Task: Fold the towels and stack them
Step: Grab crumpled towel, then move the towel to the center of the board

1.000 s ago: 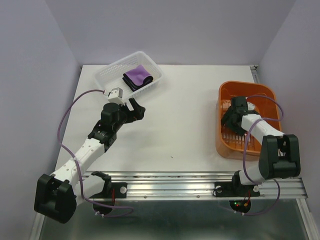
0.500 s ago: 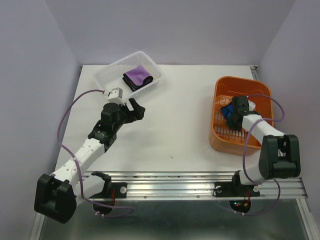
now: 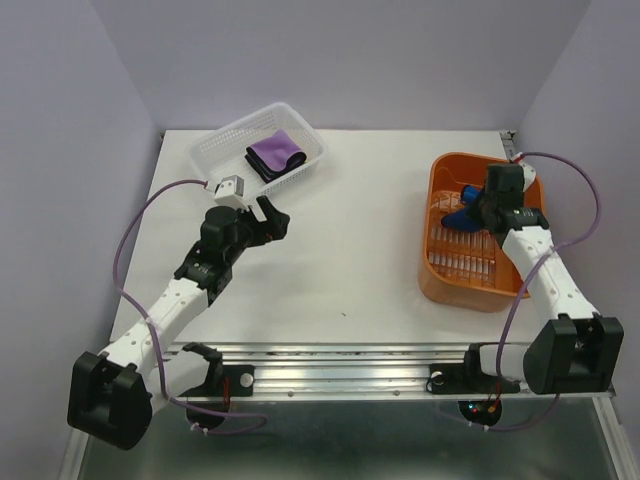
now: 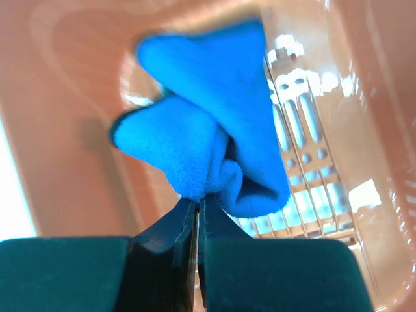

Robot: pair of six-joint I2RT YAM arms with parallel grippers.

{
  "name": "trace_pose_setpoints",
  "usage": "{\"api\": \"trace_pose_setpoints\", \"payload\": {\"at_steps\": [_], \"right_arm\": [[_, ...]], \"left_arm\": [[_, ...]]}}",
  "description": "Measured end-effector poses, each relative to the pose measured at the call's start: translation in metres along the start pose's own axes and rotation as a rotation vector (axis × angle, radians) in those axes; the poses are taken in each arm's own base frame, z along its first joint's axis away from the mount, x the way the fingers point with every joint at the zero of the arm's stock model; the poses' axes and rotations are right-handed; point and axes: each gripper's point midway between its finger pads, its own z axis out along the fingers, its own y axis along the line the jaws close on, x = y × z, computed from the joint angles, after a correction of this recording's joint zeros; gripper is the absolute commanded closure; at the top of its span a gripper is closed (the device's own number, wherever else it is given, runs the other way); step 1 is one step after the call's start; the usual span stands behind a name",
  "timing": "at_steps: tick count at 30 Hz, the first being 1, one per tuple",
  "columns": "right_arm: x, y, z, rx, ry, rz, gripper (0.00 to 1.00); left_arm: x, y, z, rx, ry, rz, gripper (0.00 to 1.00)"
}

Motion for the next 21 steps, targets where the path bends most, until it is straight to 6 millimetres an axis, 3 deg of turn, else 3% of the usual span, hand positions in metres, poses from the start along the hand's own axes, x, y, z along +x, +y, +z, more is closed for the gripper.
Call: {"api": "trace_pose_setpoints", "payload": {"at_steps": [11, 15, 21], "right_arm": [[-0.081, 0.031, -0.087, -0.202, -0.214, -0.01, 0.99], [-0.112, 0.058, -0.128, -0.353, -0.268, -0.035, 0.99], [-0.17, 0.117, -0.199, -0.621, -0.353, -0.088, 0.99]], "left_arm": [[-0.001, -0.002, -0.002, 0.007, -0.002, 0.0, 0.01], [-0.004, -0.004, -0.005, 0.018, -0.009, -0.001, 0.01], [-0.013, -0.011, -0.015, 0.043, -0.041, -0.012, 0.01]]}}
